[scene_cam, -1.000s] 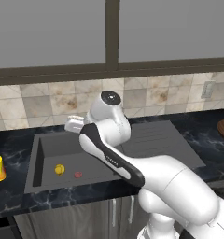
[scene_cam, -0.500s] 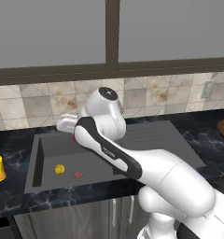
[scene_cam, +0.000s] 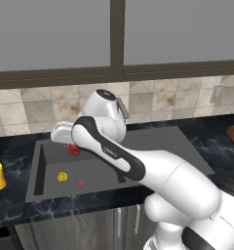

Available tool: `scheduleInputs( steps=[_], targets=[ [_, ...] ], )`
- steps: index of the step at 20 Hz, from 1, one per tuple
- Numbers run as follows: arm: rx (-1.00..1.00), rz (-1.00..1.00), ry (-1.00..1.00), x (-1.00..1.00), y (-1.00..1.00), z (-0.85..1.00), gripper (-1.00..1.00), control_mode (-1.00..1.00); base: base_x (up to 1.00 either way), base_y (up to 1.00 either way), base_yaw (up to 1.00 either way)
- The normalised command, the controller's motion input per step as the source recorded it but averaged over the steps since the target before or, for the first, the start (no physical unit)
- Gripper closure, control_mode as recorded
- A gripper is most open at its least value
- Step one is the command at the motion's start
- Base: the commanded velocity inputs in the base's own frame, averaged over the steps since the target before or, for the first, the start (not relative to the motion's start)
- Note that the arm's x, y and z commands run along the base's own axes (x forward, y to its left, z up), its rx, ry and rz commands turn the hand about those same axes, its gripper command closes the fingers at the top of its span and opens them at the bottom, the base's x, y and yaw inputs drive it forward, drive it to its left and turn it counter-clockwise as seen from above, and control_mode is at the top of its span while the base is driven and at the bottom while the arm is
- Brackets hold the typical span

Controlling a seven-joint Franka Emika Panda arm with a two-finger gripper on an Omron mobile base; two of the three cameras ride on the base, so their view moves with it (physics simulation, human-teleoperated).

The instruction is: Remove the lemon and bell pepper from the sink. Then move the bowl and cup from the counter to the sink for washing.

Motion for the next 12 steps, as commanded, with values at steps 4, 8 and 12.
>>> scheduleInputs(
  steps=[4,8,12],
  targets=[
    [-0.06,0.07,0.15,-0.15,0.25,0.0,1.0,-1.0,0.0,0.0,0.0],
    [-0.06,0.07,0.12,-0.2,0.23,0.0,1.0,-1.0,0.0,0.0,0.0],
    [-0.04,0.05,0.04,-0.26,0.28,-0.02,1.0,-1.0,0.0,0.0,0.0]
  ],
)
